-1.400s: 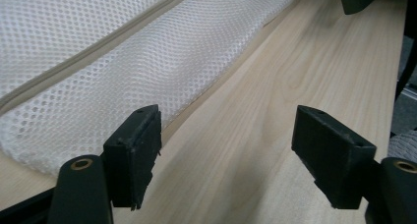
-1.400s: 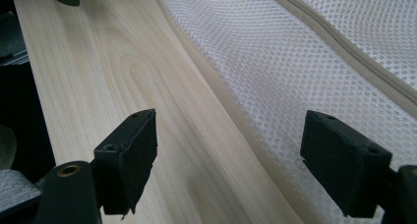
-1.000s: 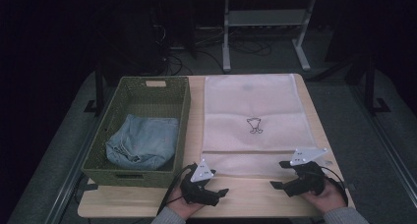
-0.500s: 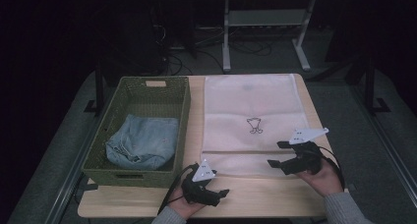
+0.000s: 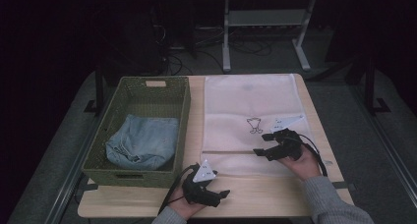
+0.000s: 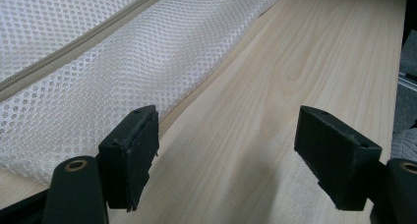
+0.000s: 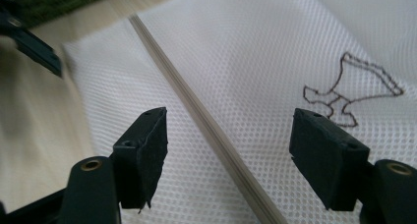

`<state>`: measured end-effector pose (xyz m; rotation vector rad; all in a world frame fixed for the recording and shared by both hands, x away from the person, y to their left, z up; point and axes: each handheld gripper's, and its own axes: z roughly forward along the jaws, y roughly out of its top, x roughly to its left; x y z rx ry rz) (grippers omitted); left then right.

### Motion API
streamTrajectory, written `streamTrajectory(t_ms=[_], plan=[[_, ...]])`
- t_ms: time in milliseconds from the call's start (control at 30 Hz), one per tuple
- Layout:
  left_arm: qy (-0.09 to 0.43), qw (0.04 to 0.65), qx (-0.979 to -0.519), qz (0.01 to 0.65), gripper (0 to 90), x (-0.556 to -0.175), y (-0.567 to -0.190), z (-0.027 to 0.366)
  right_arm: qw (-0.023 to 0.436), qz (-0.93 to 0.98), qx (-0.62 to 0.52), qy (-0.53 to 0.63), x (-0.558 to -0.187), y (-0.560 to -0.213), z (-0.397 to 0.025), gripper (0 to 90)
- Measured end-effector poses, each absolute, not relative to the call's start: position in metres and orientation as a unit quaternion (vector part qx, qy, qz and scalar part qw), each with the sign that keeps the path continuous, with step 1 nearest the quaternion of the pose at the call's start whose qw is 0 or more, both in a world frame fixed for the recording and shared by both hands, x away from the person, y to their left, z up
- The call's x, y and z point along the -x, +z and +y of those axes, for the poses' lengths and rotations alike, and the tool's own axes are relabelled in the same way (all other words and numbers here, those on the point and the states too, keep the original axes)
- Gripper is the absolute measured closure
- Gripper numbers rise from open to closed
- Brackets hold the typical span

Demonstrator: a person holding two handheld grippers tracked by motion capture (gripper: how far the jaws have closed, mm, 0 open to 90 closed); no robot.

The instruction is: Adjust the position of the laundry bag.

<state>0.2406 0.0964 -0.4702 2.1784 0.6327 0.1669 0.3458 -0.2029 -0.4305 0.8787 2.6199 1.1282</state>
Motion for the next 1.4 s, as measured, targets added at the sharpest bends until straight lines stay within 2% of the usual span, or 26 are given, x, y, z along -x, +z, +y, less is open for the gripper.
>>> streamTrajectory(t_ms=[233, 533, 600, 700, 867, 1000, 1400], plan=[[0.068, 0.417, -0.871, 0.248, 24.5, -0.239, -0.471, 0.095, 0.063, 0.894, -0.306, 0.321, -0.353, -0.452, -0.202, 36.0], [0.069, 0.416, -0.872, 0.249, 24.5, -0.238, -0.471, 0.094, 0.079, 0.906, -0.299, 0.290, -0.350, -0.460, -0.196, 47.5], [0.068, 0.414, -0.873, 0.250, 24.5, -0.238, -0.471, 0.094, 0.081, 0.906, -0.299, 0.287, -0.349, -0.459, -0.195, 54.6], [0.068, 0.413, -0.873, 0.251, 24.5, -0.238, -0.472, 0.094, 0.081, 0.907, -0.300, 0.285, -0.348, -0.458, -0.194, 58.5], [0.074, 0.418, -0.871, 0.248, 24.7, -0.236, -0.471, 0.093, 0.088, 0.908, -0.298, 0.282, -0.347, -0.457, -0.194, 76.7], [0.075, 0.416, -0.873, 0.243, 24.7, -0.235, -0.471, 0.091, 0.094, 0.910, -0.296, 0.275, -0.345, -0.456, -0.191, 80.8], [0.076, 0.428, -0.866, 0.247, 24.8, -0.235, -0.467, 0.095, 0.095, 0.904, -0.298, 0.291, -0.334, -0.442, -0.193, 80.9]])
